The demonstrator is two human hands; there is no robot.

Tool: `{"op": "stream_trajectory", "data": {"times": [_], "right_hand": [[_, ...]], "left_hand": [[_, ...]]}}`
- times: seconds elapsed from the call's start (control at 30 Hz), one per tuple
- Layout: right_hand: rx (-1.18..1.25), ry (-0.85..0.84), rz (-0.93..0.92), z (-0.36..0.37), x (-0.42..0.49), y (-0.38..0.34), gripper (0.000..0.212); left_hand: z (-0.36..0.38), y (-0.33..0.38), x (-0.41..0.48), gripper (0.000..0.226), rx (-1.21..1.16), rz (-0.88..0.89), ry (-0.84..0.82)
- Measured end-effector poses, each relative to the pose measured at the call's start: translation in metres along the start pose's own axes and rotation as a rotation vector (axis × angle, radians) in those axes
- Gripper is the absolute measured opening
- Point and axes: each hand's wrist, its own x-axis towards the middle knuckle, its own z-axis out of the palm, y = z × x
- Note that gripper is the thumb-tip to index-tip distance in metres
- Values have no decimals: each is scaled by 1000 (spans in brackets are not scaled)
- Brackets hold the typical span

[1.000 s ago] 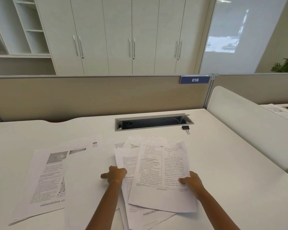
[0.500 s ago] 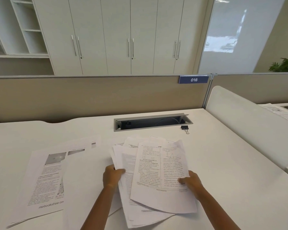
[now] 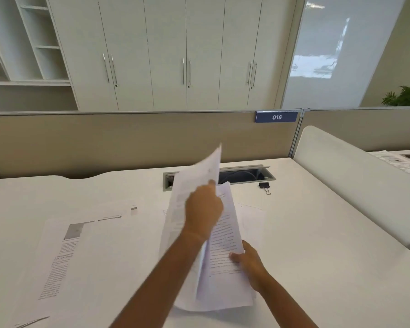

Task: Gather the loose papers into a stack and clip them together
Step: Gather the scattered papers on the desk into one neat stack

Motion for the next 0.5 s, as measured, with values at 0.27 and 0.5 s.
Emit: {"op": "stream_trajectory", "data": {"times": [0.27, 0.5], "right_hand": [[47, -125, 107, 4, -9, 15, 32], [88, -67, 88, 3, -9, 21, 41]], "left_hand": [[96, -26, -34, 30, -230, -263, -515], [105, -53, -45, 58, -667, -508, -652]]}}
